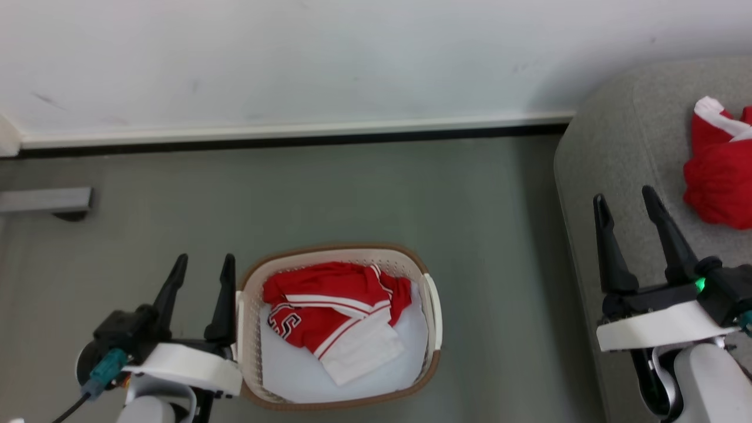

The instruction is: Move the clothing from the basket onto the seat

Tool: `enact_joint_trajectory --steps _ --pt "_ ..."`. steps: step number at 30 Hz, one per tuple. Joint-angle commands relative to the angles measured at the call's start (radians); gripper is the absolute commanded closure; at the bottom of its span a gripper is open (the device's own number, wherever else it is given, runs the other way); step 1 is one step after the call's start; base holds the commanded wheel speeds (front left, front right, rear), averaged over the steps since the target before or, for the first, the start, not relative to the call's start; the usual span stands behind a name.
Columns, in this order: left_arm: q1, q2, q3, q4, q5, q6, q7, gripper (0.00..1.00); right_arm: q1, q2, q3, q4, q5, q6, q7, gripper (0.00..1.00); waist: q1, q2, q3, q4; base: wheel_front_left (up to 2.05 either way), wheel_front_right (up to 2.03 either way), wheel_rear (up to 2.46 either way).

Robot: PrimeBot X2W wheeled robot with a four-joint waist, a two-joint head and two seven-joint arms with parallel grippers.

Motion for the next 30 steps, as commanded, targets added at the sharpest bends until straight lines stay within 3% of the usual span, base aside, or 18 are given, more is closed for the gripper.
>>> enact_joint_trajectory --steps 1,19,30 --pt "-0.026 0.02 -0.011 0.012 -0.007 -0.002 0.0 0.0 -0.024 0.005 -0.009 -0.012 -0.01 -0.002 0.0 0.0 -0.0002 -0.0001 0.053 -0.023 0.0 0.0 0.0" --pt "-0.336 0.155 -0.299 0.357 -0.175 -0.001 0.0 0.0 -0.137 0.044 -0.048 -0.12 -0.036 -0.002 0.0 0.0 -0.0002 -0.0001 0.307 -0.103 0.0 0.0 0.0" --pt "-0.534 0.207 -0.528 0.589 -0.276 -0.001 0.008 0.0 -0.188 0.063 -0.053 -0.182 -0.039 -0.002 0.0 0.0 -0.0002 -0.0001 0.436 -0.145 0.0 0.0 0.0"
